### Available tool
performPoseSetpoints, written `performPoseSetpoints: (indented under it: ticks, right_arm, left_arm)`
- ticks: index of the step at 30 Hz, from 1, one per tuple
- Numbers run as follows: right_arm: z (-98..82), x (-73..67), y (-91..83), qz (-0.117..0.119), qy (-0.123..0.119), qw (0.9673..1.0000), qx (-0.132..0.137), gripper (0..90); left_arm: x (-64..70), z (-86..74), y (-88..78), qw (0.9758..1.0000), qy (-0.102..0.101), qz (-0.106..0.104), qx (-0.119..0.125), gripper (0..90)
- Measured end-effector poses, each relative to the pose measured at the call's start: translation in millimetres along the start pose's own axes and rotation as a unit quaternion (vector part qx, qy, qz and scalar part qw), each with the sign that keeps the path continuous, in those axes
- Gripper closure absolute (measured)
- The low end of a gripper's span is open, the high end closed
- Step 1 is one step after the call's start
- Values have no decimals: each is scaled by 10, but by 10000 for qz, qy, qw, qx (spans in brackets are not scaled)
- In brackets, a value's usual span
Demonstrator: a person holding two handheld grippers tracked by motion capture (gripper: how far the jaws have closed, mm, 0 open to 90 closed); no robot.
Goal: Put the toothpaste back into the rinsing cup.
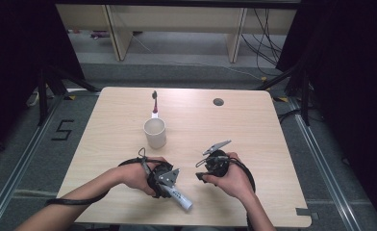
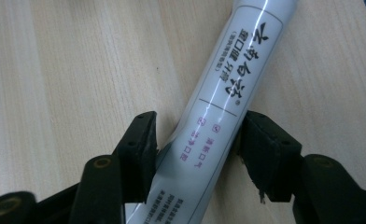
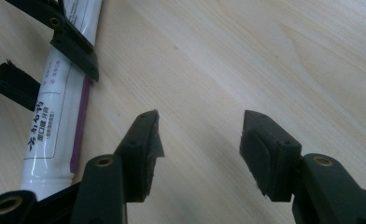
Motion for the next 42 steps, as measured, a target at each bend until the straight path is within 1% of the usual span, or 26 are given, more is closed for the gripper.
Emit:
performPoseSetpoints:
  ticks: [3,4,5,6,7,8,11,12,16,20,22,23,24,25,27,28,29,30,32,34,37,38,39,40,41,42]
  right_arm:
    - [0,-2,-1,0,6,10000,0,475]
    - [2,0,-1,0,-12,10000,2,475]
    - [2,0,-1,0,-12,10000,2,475]
    - [2,5,-3,18,-35,10000,9,475]
    - [2,5,-3,18,-35,10000,9,475]
    - [2,2,0,-5,-4,10000,12,475]
    - [2,3,-3,-4,20,10000,10,475]
    - [1,9,-5,5,0,10000,20,475]
    - [-2,8,-6,9,8,10000,6,475]
    - [0,7,-4,13,25,10000,10,475]
    - [3,10,-2,19,-18,10000,24,475]
    - [1,8,-4,18,-3,10000,18,475]
    - [0,9,-6,12,2,10000,18,475]
    - [-2,11,-7,11,14,10000,19,475]
    - [-5,13,-9,4,27,10000,13,475]
    - [-13,13,-18,-23,118,9999,-34,475]
    - [-13,13,-18,-23,118,9999,-34,475]
    - [-20,9,-34,-49,227,9997,-83,475]
    - [-21,10,-39,-45,251,9996,-86,475]
    - [-25,15,-45,-49,259,9996,-77,475]
    - [-26,19,-47,-63,262,9996,-73,475]
    - [-18,39,-34,-18,103,9999,21,475]
    - [-16,44,-34,-2,74,10000,42,474]
    - [-18,34,-41,-1,119,9999,15,475]
    - [-18,34,-41,-1,119,9999,15,475]
    - [-16,35,-43,9,110,9999,24,475]
  left_arm:
    - [-4,-6,-4,10000,-71,-32,-25,517]
    - [-9,-9,-10,9998,-167,-86,-75,536]
    - [-9,-9,-10,9998,-167,-86,-75,552]
    - [-6,-10,-13,9995,-277,-146,-105,569]
    - [-6,-10,-13,9995,-277,-146,-105,582]
    - [3,-3,-15,9990,-382,-187,-135,592]
    - [10,6,-16,9987,-445,-187,-170,603]
    - [18,15,-16,9983,-516,-177,-209,606]
    - [32,27,-16,9967,-685,-305,-296,609]
    - [15,56,-11,9959,-700,-364,-434,611]
    - [13,79,-5,9947,-789,-440,-490,611]
    - [13,79,-5,9947,-789,-440,-490,611]
    - [10,100,1,9936,-846,-496,-562,611]
    - [10,100,1,9936,-846,-496,-562,612]
    - [-10,114,-4,9929,-764,-542,-730,612]
    - [-6,137,8,9922,-803,-559,-771,612]
    - [-6,137,8,9922,-803,-559,-771,612]
    - [-12,156,15,9915,-792,-590,-848,612]
    - [-15,166,18,9911,-781,-592,-902,612]
    - [-17,186,24,9899,-805,-613,-992,616]
    - [-18,196,27,9892,-809,-616,-1054,619]
    - [-34,200,16,9882,-685,-652,-1206,619]
    - [-32,211,20,9873,-707,-643,-1267,621]
    - [-29,218,22,9867,-701,-632,-1325,621]
    - [-29,218,22,9867,-701,-632,-1325,622]
    - [-26,233,27,9861,-656,-606,-1399,622]
Point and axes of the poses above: each handheld gripper's, and its own axes: y roughly forward along the jaws, z roughly out of its top, x roughly to its right, the point moved 2 cm from there along y, roughly forward along the jaws, and after that the axes turned 11 degrees about y, right-handed, at the moved point
